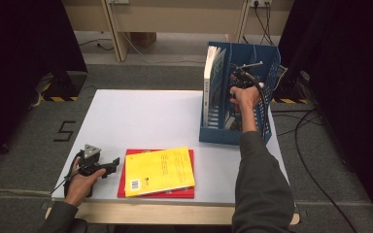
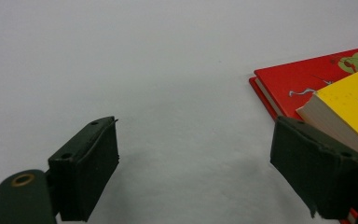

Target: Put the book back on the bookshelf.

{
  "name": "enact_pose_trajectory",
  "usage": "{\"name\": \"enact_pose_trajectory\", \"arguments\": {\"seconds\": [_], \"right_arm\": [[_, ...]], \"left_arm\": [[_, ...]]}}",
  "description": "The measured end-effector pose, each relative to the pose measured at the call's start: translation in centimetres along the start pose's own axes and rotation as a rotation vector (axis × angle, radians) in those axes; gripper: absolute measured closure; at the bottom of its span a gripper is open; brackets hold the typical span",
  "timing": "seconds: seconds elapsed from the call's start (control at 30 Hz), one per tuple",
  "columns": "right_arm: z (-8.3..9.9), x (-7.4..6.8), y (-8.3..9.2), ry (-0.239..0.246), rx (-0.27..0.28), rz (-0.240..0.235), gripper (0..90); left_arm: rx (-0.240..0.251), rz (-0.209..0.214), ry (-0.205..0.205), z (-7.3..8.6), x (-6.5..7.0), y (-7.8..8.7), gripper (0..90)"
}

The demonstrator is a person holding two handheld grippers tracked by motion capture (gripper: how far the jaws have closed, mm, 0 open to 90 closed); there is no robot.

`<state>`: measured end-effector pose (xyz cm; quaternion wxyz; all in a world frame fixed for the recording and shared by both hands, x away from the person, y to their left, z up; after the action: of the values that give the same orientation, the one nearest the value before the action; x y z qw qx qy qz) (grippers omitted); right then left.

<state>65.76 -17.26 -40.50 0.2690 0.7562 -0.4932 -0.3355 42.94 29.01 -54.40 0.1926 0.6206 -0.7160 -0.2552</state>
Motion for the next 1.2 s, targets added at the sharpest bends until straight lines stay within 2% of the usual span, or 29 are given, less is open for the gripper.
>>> {"name": "enact_pose_trajectory", "arguments": {"seconds": [0.07,0.13,0.2,0.27,0.33,0.37,0.4,0.43,0.5,0.53,0.57,0.6,0.63,0.67,0.7,0.73,0.77,0.8,0.83,0.9,0.93,0.97,1.03,1.1,1.13,1.2], "right_arm": [[-0.1,0.1,0.0,0.008,-0.021,0.002,57.2],[-0.2,0.0,0.0,0.011,-0.03,-0.029,63.5],[-0.2,0.0,0.0,0.012,-0.032,-0.034,63.8],[-0.4,0.0,0.2,0.03,-0.035,-0.021,66.5],[-0.4,-0.1,0.4,0.026,-0.028,-0.025,67.8],[-0.8,-0.1,1.1,0.031,0.001,-0.029,69.8],[-1.0,0.0,2.0,0.04,0.015,-0.009,71.3],[-1.1,0.3,2.6,0.057,0.015,-0.003,72.7],[-1.2,0.5,3.2,0.051,0.025,0.003,74.4],[-1.1,1.0,4.6,0.039,0.04,-0.023,75.2],[-1.1,1.0,4.6,0.039,0.04,-0.023,75.2],[-1.0,1.3,5.6,0.006,0.091,-0.06,88.6],[-1.2,0.9,6.5,0.01,0.127,-0.113,90.0],[-1.2,0.9,6.5,0.01,0.127,-0.113,90.0],[-1.5,0.7,7.2,0.015,0.152,-0.132,90.0],[-1.9,0.7,8.1,0.04,0.169,-0.112,90.0],[-2.3,2.0,9.4,0.022,0.172,-0.01,83.8],[-2.3,2.0,9.4,0.022,0.172,-0.01,83.8],[-2.1,1.6,9.1,0.011,0.144,-0.062,75.0],[-2.2,0.9,8.6,0.057,0.173,-0.084,70.2],[-2.0,0.3,8.1,0.081,0.162,-0.107,70.2],[-1.8,-0.1,7.5,0.091,0.131,-0.116,65.7],[-1.7,-0.5,6.5,0.106,0.101,-0.099,61.8],[-2.0,-0.5,5.6,0.116,0.086,-0.049,59.5],[-2.0,-0.5,5.6,0.116,0.086,-0.049,59.5],[-2.4,0.0,4.2,0.104,0.064,-0.009,55.9]], "left_arm": [[0.0,0.002,0.0,0.0,0.0,0.0,14.5],[-0.004,0.001,-0.001,0.0,0.0,0.0,14.5],[-0.005,0.0,-0.004,0.0,0.0,0.0,14.5],[-0.002,0.0,-0.001,0.0,0.0,0.0,14.5],[-0.003,0.002,0.005,0.0,0.0,0.0,14.5],[-0.004,0.003,0.005,0.0,-0.1,0.0,14.5],[-0.008,0.005,0.005,0.0,-0.1,0.0,14.5],[-0.008,0.006,0.008,0.0,-0.1,-0.1,14.5],[-0.005,0.005,0.006,0.0,0.0,-0.1,14.5],[-0.003,0.005,0.006,0.0,0.0,-0.1,14.5],[-0.005,0.007,0.004,0.0,0.0,-0.1,14.5],[0.0,0.004,0.006,0.0,0.0,-0.1,14.5],[-0.001,0.003,0.005,0.0,0.0,0.0,14.5],[-0.003,0.004,0.003,0.0,0.1,0.0,14.5],[-0.006,0.003,0.002,0.0,0.1,-0.1,14.5],[-0.009,0.002,-0.002,0.0,0.1,-0.1,14.5],[-0.004,0.004,-0.005,0.0,0.1,-0.1,14.5],[-0.004,0.004,-0.005,0.0,0.1,-0.1,14.5],[-0.001,0.012,0.001,-0.1,0.2,0.0,14.5],[-0.009,0.013,0.0,0.0,0.3,-0.2,14.5],[-0.009,0.013,0.0,0.0,0.3,-0.2,14.5],[-0.014,0.015,-0.004,0.0,0.3,-0.2,14.5],[-0.014,0.016,-0.003,0.0,0.3,-0.2,14.5],[-0.014,0.014,-0.001,0.0,0.2,-0.2,14.5],[-0.009,0.014,0.003,0.0,0.2,-0.1,14.5],[-0.004,0.015,0.004,-0.1,0.2,-0.1,14.5]]}}
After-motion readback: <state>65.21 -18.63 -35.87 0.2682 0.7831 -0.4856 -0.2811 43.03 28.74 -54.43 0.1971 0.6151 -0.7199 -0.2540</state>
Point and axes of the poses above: each handheld gripper's, and its own axes: y roughly backward along the jaws, z roughly out of its underside, x roughly to its right, the point moved 7 cm from there along -y, roughly forward along the jaws, and after that the axes turned 8 degrees about -z, right-handed, at the moved point
